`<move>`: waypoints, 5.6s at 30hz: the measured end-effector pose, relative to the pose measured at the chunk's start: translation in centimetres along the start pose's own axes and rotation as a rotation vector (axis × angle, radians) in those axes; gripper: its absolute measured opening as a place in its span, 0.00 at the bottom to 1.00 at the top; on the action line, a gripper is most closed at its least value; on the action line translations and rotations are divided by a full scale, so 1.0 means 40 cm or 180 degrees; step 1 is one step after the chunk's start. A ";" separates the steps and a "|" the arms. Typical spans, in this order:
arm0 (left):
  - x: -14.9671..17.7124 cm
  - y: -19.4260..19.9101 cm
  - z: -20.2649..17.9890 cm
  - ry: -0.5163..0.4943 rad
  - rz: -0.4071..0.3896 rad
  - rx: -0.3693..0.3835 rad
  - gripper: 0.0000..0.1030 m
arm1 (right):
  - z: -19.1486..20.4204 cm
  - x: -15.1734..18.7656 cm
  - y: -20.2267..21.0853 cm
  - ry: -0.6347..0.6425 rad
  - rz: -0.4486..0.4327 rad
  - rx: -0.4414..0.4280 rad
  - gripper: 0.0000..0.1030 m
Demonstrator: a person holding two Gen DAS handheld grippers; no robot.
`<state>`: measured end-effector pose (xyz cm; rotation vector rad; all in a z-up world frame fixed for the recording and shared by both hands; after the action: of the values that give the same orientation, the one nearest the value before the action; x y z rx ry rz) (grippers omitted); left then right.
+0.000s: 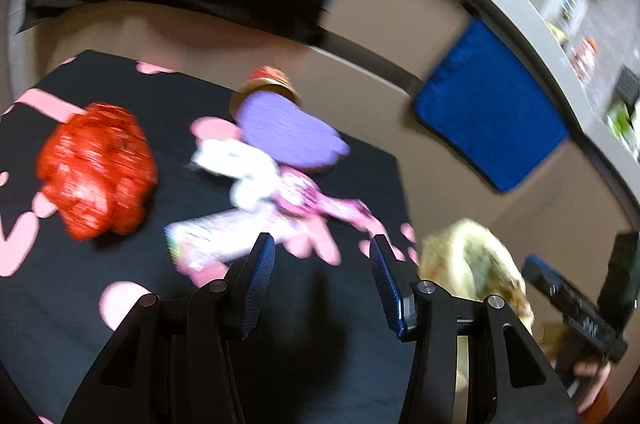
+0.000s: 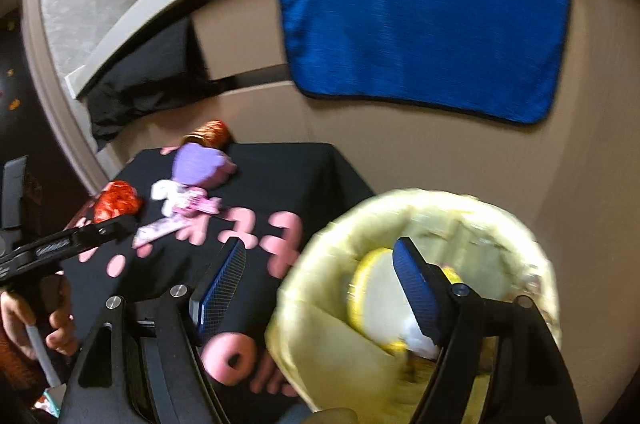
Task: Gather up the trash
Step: 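Grasp the white fluffy tissue beside the purple sponge with the left tool, then grasp the red paper cup by its rim with the right tool, then carry the white tissue and red cup to the trash bag and open both tools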
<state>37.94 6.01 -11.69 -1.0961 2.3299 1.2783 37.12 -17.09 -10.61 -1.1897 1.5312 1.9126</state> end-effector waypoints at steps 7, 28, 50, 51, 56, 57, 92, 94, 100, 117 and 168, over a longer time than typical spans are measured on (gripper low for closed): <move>-0.082 -0.023 0.037 0.0054 0.0006 0.0166 0.49 | 0.099 0.006 -0.083 0.0062 0.0129 -0.0294 0.71; -0.130 -0.258 0.103 -0.0343 0.0610 -0.0190 0.49 | 0.119 0.023 -0.127 0.0211 0.0312 -0.0311 0.71; -0.017 0.060 0.167 -0.0115 0.0248 -0.0237 0.21 | 0.267 -0.071 -0.186 0.0591 0.0160 -0.0657 0.71; -0.013 0.075 0.186 -0.0081 0.0206 -0.0266 0.21 | 0.288 -0.097 -0.204 0.0674 0.0139 -0.0663 0.71; -0.023 0.135 0.252 -0.0105 0.0053 -0.0312 0.21 | 0.364 -0.220 -0.325 0.0676 0.0048 -0.0493 0.71; -0.024 0.141 0.263 -0.0101 0.0072 -0.0264 0.21 | 0.373 -0.236 -0.350 0.0622 0.0041 -0.0478 0.71; 0.036 0.263 0.363 0.0292 0.0068 0.0040 0.21 | 0.628 -0.054 -0.334 0.1081 0.0794 -0.1090 0.67; 0.047 0.270 0.361 0.0303 0.0072 0.0022 0.21 | 0.626 -0.022 -0.316 0.1260 0.0843 -0.1097 0.73; 0.070 0.279 0.367 0.0377 0.0126 -0.0022 0.21 | 0.617 0.035 -0.295 0.1457 0.0935 -0.1186 0.73; 0.066 0.267 0.353 0.0355 0.0146 0.0030 0.21 | 0.618 -0.101 -0.390 0.1265 0.0762 -0.0856 0.56; 0.094 0.147 -0.637 -0.1461 -0.0316 0.0679 0.21 | -0.190 -0.122 0.371 -0.0067 -0.0800 0.0489 0.56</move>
<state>34.17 -14.50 4.52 -0.7452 1.9847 1.0779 31.32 -27.85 1.70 -1.2255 1.4147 1.6111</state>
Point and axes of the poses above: each gripper's, at about its wrist camera, not at the fingertips, and y roughly against the way its jaws point, z to its left, x to its underside, the point moved 7 cm from there along -y, roughly the way its jaws point, and after that the axes turned 13 degrees about y, right-handed, at the moved point
